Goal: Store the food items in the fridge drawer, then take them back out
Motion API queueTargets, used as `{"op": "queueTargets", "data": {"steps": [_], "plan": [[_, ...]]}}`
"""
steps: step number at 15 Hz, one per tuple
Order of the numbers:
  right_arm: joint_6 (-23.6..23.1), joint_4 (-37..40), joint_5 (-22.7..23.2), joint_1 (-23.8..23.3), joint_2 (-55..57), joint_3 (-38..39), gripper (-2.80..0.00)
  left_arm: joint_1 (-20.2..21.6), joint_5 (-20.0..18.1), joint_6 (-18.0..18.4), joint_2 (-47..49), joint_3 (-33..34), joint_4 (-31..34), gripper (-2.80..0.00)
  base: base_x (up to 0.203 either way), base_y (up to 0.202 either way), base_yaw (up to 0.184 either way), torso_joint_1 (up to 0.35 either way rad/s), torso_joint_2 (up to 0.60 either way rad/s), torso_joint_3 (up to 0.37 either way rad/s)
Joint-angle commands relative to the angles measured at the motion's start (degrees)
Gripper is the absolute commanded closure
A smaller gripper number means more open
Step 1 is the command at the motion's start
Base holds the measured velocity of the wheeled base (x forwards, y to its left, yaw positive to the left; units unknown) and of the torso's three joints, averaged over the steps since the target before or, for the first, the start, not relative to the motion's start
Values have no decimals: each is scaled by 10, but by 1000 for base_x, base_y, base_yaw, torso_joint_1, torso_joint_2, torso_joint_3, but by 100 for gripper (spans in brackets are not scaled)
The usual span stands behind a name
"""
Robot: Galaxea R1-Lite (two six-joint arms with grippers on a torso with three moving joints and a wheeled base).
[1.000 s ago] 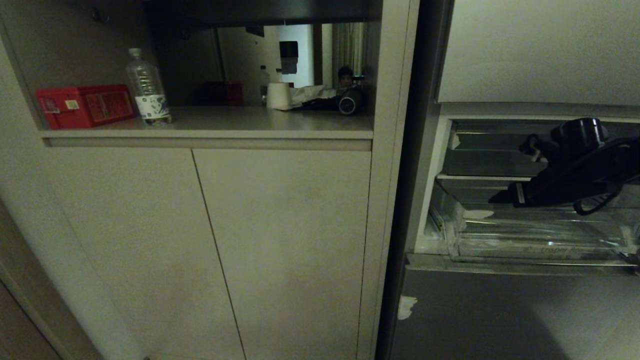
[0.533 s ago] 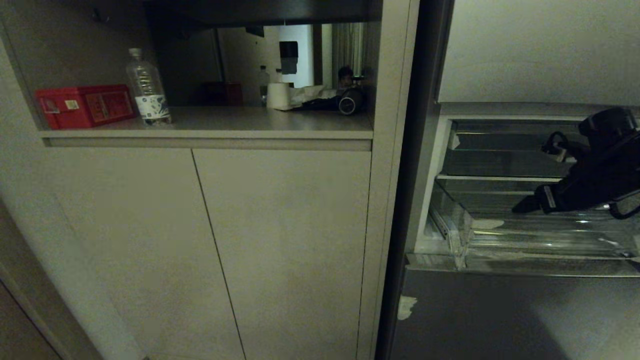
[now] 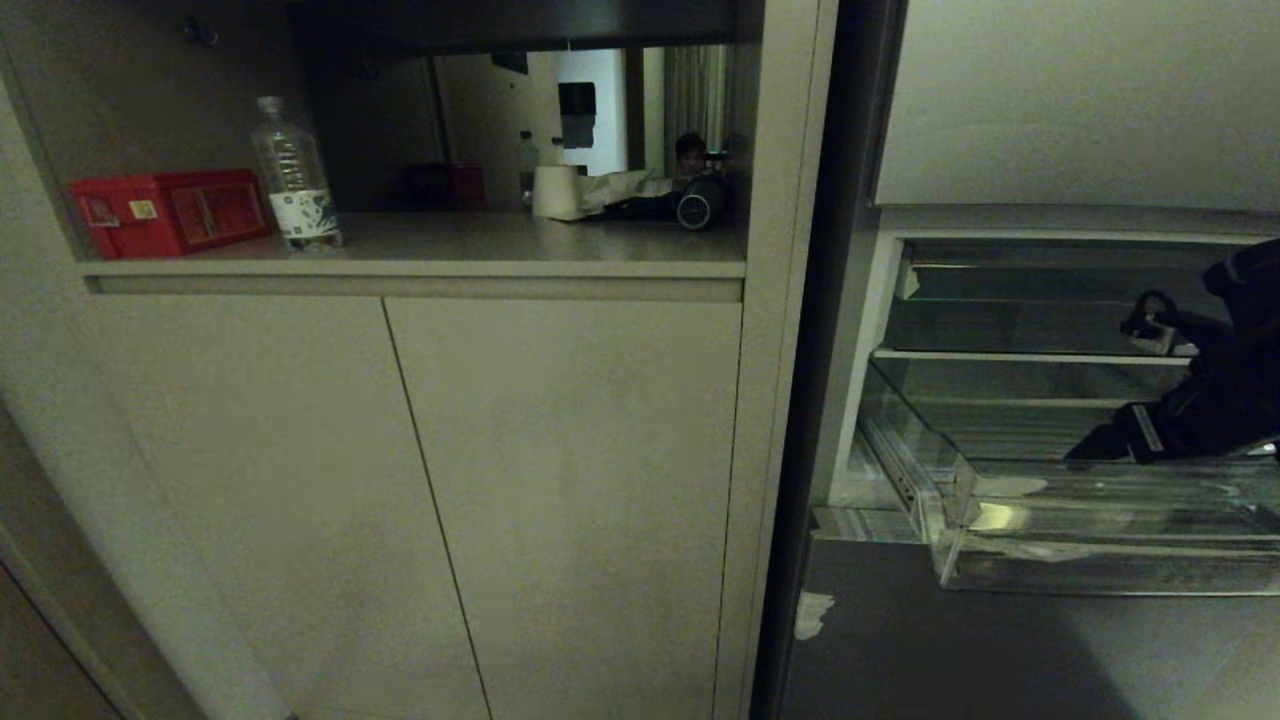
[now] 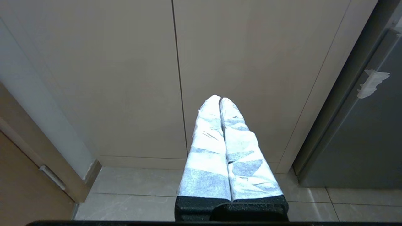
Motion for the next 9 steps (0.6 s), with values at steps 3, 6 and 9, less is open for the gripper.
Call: {"op": "queueTargets", "data": {"steps": [3,6,9], "plan": [[-7,4,0,0,-42,50,-280,0,0,0,0,0,1,0,0,0,0,0,0,0],[-7,3,0,0,-65,82,-280,0,0,0,1,0,1,0,0,0,0,0,0,0],[-7,3,0,-1,-85,102,-280,0,0,0,1,0,1,0,0,0,0,0,0,0]]}}
